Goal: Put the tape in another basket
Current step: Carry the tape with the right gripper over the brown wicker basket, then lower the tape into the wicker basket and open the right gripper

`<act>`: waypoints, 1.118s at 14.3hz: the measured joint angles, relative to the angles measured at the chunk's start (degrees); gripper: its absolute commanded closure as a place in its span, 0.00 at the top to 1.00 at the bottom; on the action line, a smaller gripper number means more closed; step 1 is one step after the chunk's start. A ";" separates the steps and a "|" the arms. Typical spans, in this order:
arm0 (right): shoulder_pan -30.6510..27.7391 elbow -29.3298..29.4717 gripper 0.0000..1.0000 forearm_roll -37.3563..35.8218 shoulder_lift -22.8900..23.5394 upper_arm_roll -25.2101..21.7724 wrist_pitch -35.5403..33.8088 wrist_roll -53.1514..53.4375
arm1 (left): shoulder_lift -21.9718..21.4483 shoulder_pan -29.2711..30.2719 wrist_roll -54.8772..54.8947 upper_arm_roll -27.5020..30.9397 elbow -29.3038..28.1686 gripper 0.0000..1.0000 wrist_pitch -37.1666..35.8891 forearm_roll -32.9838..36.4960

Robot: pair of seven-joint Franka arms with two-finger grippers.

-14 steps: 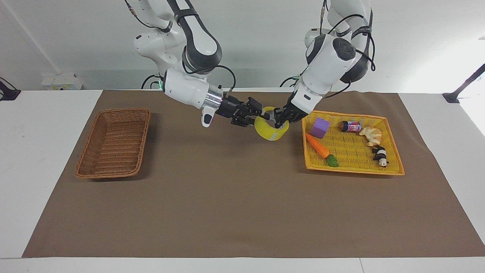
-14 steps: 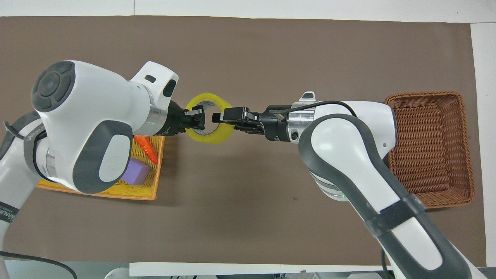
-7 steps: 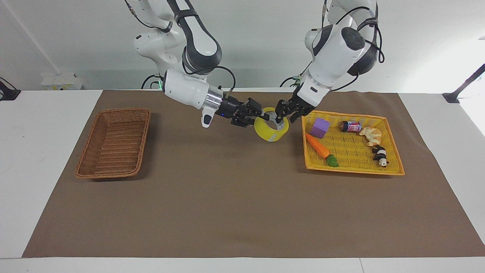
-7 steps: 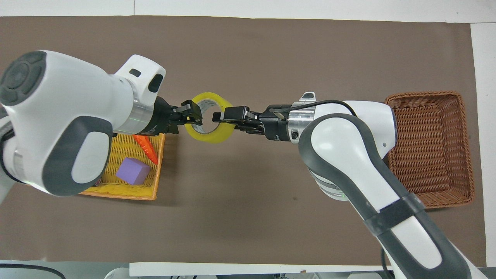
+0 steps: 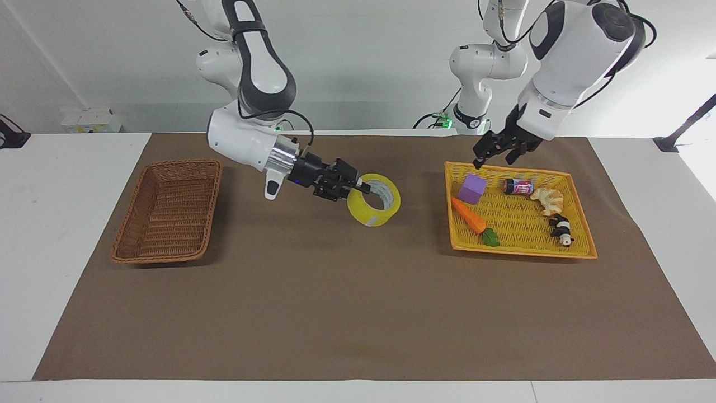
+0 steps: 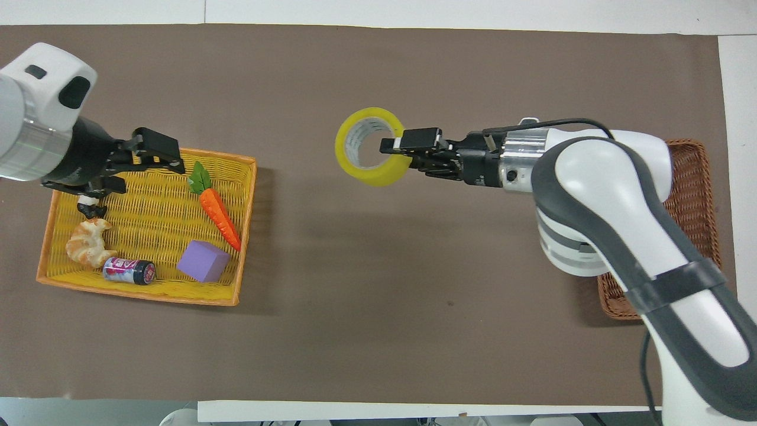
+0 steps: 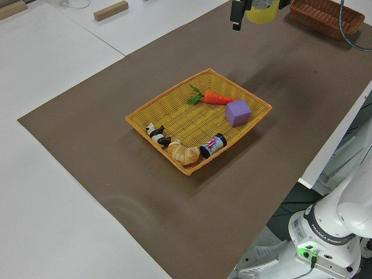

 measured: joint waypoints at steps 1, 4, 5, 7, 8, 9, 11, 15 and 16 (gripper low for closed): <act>-4.01 0.01 0.00 -3.06 0.00 -0.09 -3.92 -0.73 | 0.00 1.97 1.60 0.07 0.00 0.98 -0.24 2.16; -18.35 0.09 0.00 -11.50 -0.14 -0.50 -18.17 -6.36 | 0.00 6.12 5.75 0.11 0.00 0.98 -0.49 7.37; -23.38 0.10 0.00 -14.95 -0.23 -0.57 -22.23 -8.19 | 0.00 7.24 7.84 0.12 0.00 0.98 -0.49 8.47; -32.64 0.14 0.00 -19.27 -0.37 -0.77 -28.97 -10.84 | -0.01 9.09 11.60 0.11 0.00 0.99 -0.49 10.04; -37.02 0.14 0.00 -20.39 -0.28 -0.81 -32.02 -12.22 | 0.00 9.95 12.96 0.12 0.00 0.99 -0.49 10.27; -41.19 0.29 0.00 -21.79 0.15 -0.84 -35.14 -14.18 | -0.01 10.75 13.83 0.11 0.00 0.99 -0.49 10.33; -47.66 2.34 0.00 -28.01 2.45 -0.91 -39.75 -19.97 | 0.00 11.68 14.59 0.10 0.00 0.99 -0.45 10.36; -51.36 5.27 0.00 -36.24 7.52 -0.79 -41.10 -27.94 | 0.00 11.91 14.66 0.08 0.01 0.99 0.10 10.42; -51.76 5.40 0.00 -37.42 8.42 -0.79 -41.10 -29.56 | 0.00 12.14 14.66 0.08 0.09 0.99 0.31 10.43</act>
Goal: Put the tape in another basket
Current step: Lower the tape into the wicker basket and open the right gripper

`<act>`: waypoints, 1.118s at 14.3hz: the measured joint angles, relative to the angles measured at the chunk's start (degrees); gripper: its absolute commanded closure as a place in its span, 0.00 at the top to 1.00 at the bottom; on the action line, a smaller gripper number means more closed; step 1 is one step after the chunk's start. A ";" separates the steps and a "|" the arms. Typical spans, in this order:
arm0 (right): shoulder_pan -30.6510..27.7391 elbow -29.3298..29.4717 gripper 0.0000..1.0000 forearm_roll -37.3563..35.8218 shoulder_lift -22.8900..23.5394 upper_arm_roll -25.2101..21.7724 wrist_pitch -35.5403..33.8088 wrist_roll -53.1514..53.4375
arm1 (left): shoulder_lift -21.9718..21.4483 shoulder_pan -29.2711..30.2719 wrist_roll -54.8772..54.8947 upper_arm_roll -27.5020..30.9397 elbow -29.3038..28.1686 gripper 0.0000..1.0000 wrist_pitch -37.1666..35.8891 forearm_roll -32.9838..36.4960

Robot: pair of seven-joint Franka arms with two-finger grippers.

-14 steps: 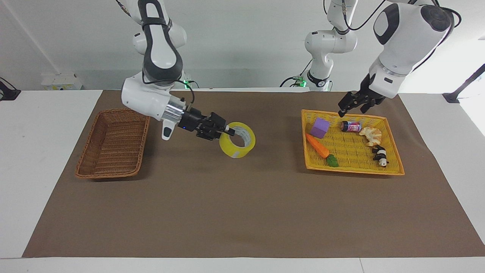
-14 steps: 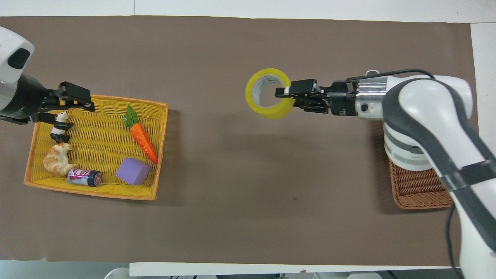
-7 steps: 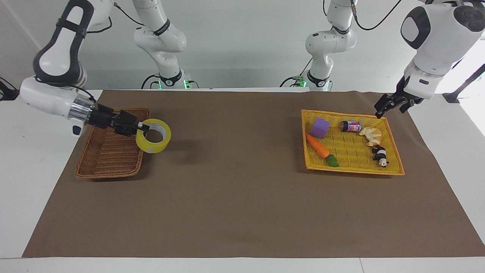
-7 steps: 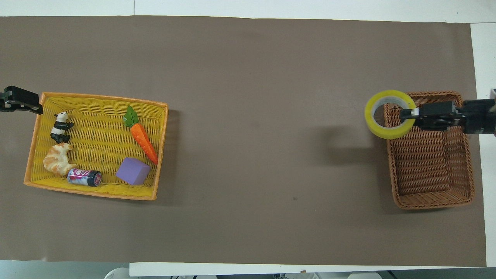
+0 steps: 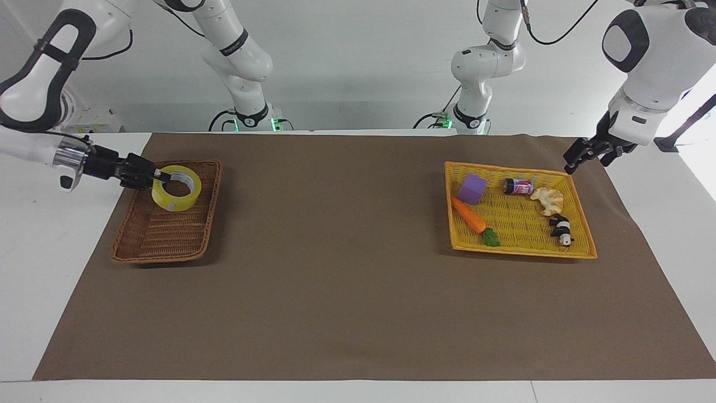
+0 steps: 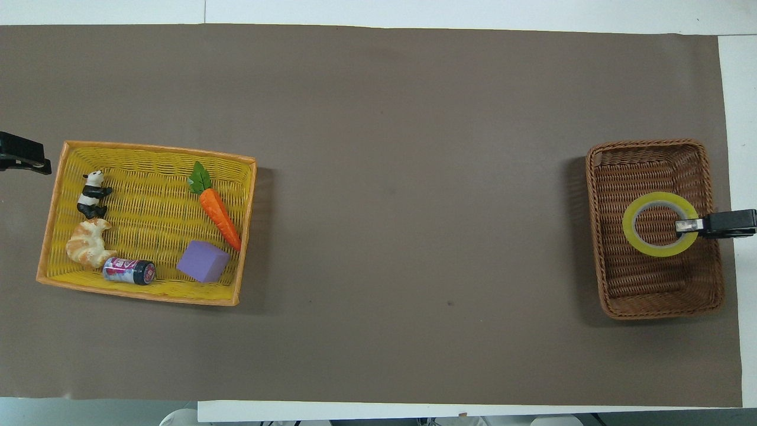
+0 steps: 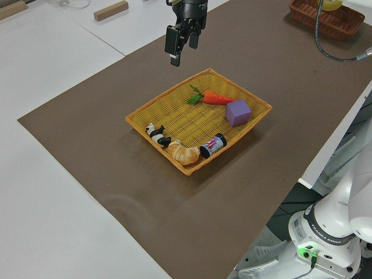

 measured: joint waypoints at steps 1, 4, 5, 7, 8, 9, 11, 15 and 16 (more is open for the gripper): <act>-0.21 0.03 0.00 -0.56 0.71 0.00 0.00 -1.20 | -0.01 0.31 0.08 0.01 0.24 0.99 -0.31 0.00; -0.18 -0.30 0.00 -0.79 1.63 0.30 0.44 -2.60 | -0.04 0.60 0.46 -0.14 1.05 0.99 -2.25 0.00; -0.17 -0.73 0.00 -0.83 1.68 0.35 0.88 -3.32 | -0.03 0.59 0.47 -0.40 1.44 0.99 -2.34 -0.04; -0.17 -2.12 0.00 -1.37 1.70 0.36 2.49 -4.88 | -0.01 0.58 0.47 -0.82 2.67 0.99 -2.95 -0.31; -0.15 -2.82 0.00 -2.25 1.71 0.37 3.54 -5.51 | 0.04 0.58 0.47 -0.89 3.34 0.99 -3.58 -0.50; -0.12 -3.38 0.00 -2.74 1.71 0.37 4.24 -5.95 | 0.14 0.58 0.47 -0.91 3.88 0.99 -4.04 -0.57; 0.13 -4.19 0.00 -2.92 1.70 0.45 5.25 -6.67 | 0.36 0.58 0.49 -1.09 4.38 0.99 -4.31 -0.65; 0.33 -6.00 0.00 -3.09 1.68 0.72 7.22 -7.86 | 0.77 -0.45 1.31 -1.75 4.44 0.99 -4.32 -1.10; 0.33 -6.05 0.18 -3.14 1.63 0.72 7.23 -8.22 | 0.78 -1.06 1.45 -1.87 4.44 0.99 -4.33 -1.18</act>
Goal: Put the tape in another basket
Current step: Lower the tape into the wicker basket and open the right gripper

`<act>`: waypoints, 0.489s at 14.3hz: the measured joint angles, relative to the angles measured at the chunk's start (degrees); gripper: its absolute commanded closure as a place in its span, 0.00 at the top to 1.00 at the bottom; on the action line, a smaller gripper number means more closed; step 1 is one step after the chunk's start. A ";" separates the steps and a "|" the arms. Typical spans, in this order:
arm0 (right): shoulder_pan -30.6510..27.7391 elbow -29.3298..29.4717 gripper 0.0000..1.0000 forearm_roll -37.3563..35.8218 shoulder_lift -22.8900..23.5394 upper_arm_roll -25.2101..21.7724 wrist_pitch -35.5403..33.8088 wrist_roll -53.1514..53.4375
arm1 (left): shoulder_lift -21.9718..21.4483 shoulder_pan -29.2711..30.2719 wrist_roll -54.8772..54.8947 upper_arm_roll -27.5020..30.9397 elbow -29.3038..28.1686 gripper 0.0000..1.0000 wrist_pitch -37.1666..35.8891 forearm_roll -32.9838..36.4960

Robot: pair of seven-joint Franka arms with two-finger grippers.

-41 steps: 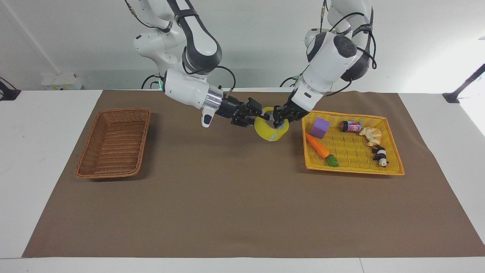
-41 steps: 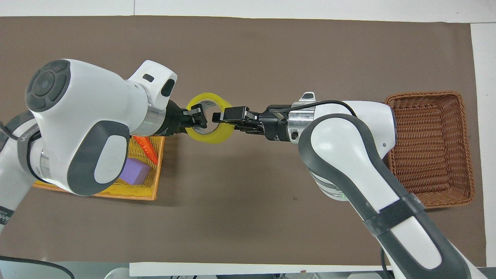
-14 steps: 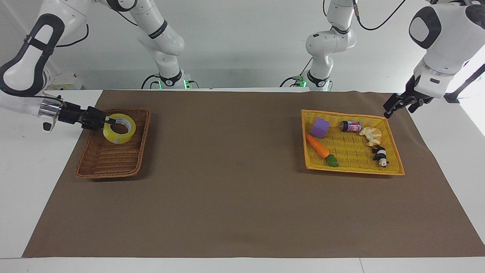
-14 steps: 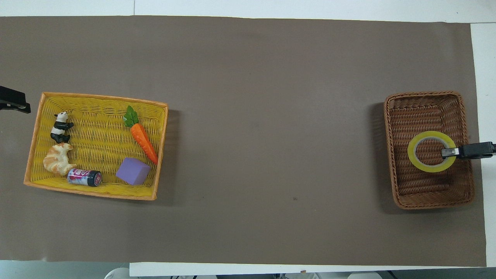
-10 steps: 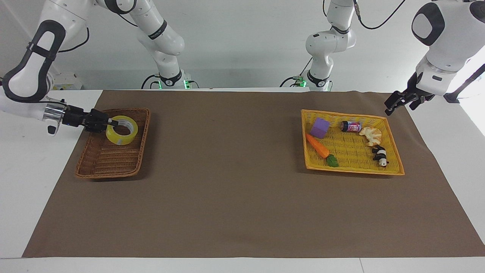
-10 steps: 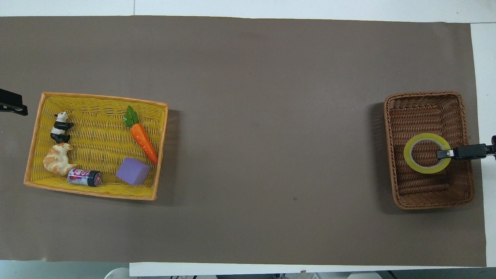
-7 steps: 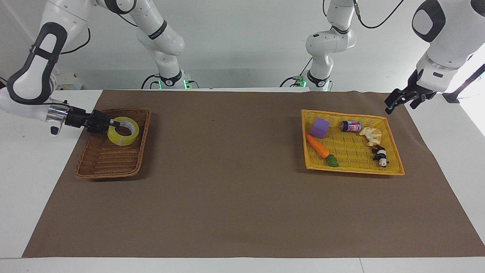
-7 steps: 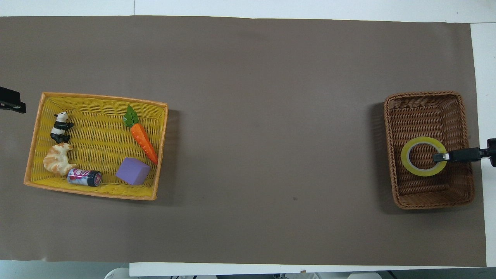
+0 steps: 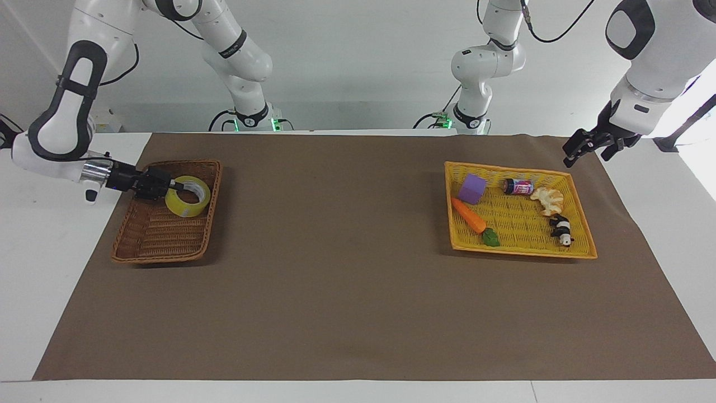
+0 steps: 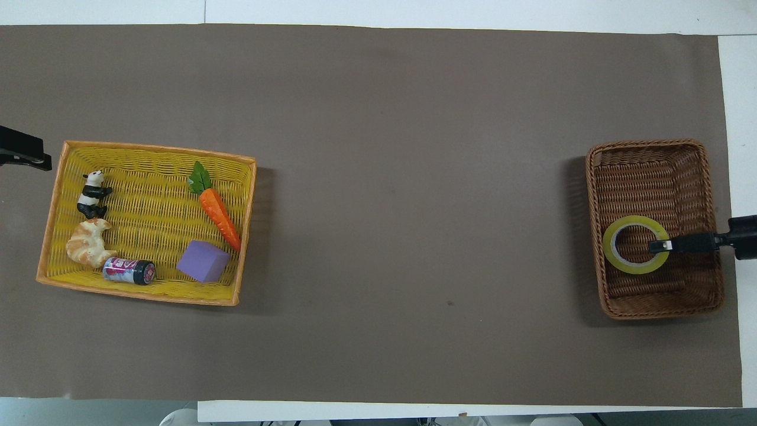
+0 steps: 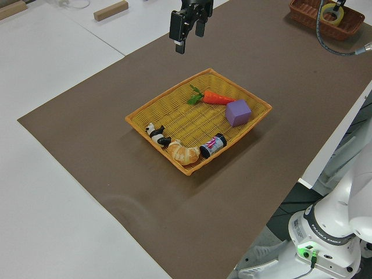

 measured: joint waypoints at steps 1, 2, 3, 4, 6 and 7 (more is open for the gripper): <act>0.07 0.01 0.45 -0.41 -0.11 0.01 0.03 -0.17 | 0.00 -0.68 0.03 -0.06 0.00 0.99 -0.02 -0.01; 0.26 0.04 0.90 -1.10 -0.25 0.02 0.04 -0.29 | 0.00 -1.46 0.07 -0.10 0.00 0.99 -0.04 -0.04; 0.49 0.09 1.00 -1.54 -0.39 0.04 0.07 -0.29 | 0.00 -2.38 0.07 -0.11 0.00 0.99 -0.08 -0.05; 0.63 0.20 1.00 -2.15 -0.48 0.05 0.18 -0.30 | 0.00 -3.30 0.07 -0.15 -0.02 0.99 -0.19 -0.05; 0.69 0.76 1.00 -3.92 -0.49 0.09 0.70 -1.60 | 0.00 -4.11 0.07 -0.16 -0.08 0.99 -0.33 -0.05; 0.85 1.29 1.00 -4.78 -0.50 0.10 1.06 -2.53 | 0.00 -4.10 0.07 -0.10 -0.08 0.99 -0.33 -0.05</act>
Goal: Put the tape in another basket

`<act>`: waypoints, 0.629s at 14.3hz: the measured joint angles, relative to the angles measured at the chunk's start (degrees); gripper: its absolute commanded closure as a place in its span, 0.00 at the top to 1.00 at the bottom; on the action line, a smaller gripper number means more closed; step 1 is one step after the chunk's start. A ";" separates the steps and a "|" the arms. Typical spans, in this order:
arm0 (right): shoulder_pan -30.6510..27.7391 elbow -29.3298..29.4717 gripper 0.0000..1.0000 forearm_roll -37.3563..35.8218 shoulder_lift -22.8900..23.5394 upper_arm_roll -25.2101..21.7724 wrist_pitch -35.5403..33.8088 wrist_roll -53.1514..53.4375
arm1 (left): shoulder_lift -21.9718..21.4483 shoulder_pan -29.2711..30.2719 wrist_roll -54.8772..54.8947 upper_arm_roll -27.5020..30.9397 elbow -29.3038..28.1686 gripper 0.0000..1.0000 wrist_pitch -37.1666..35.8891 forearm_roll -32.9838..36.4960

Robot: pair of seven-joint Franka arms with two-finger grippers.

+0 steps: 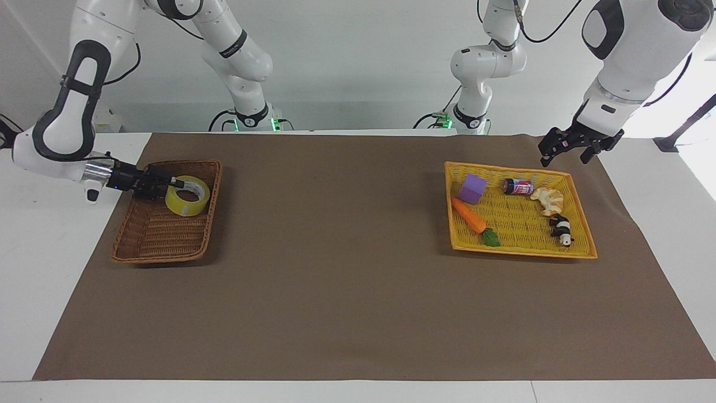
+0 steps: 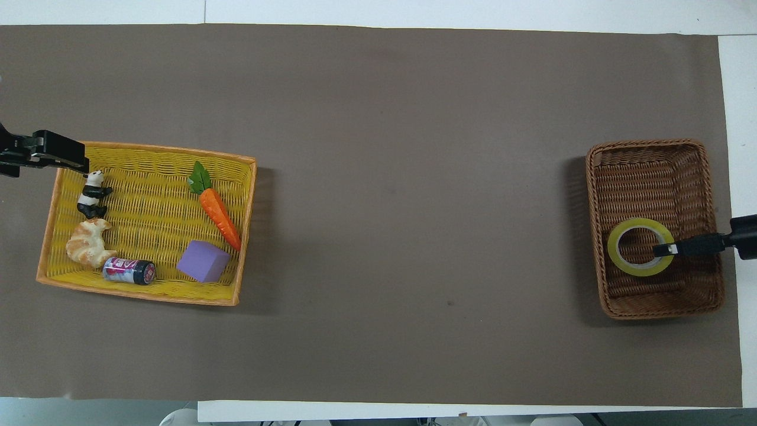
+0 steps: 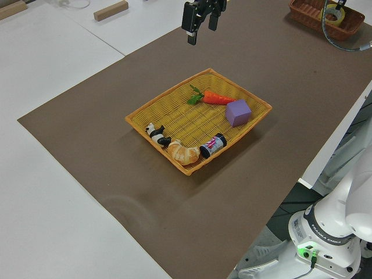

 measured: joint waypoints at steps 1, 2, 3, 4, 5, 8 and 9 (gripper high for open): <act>0.43 0.88 1.00 -1.14 -0.01 0.00 0.30 -0.39 | 0.00 0.03 0.00 0.11 0.00 0.99 0.00 0.00; 1.03 2.03 1.00 -2.14 -0.13 0.01 0.36 -0.41 | 0.00 0.08 0.00 0.19 0.00 0.99 0.00 0.00; 1.79 3.16 1.00 -3.43 -0.55 0.01 0.59 -0.41 | 0.00 0.11 0.00 0.28 0.00 0.99 0.00 0.00; 2.72 4.06 1.00 -4.96 -1.37 0.01 1.26 -0.24 | 0.00 0.15 0.00 0.36 0.00 0.99 -0.04 0.00; 3.79 4.70 1.00 -7.30 -2.65 0.02 2.49 0.41 | 0.00 0.19 0.00 0.48 0.00 0.99 -0.13 0.00; 8.49 5.79 1.00 -15.26 -7.84 0.08 6.37 5.73 | 0.00 0.27 0.00 0.91 0.00 0.99 -0.30 0.00; 10.39 6.55 1.00 -17.11 -9.20 0.12 6.74 8.98 | 0.00 0.28 0.00 0.96 0.00 0.99 -0.33 0.00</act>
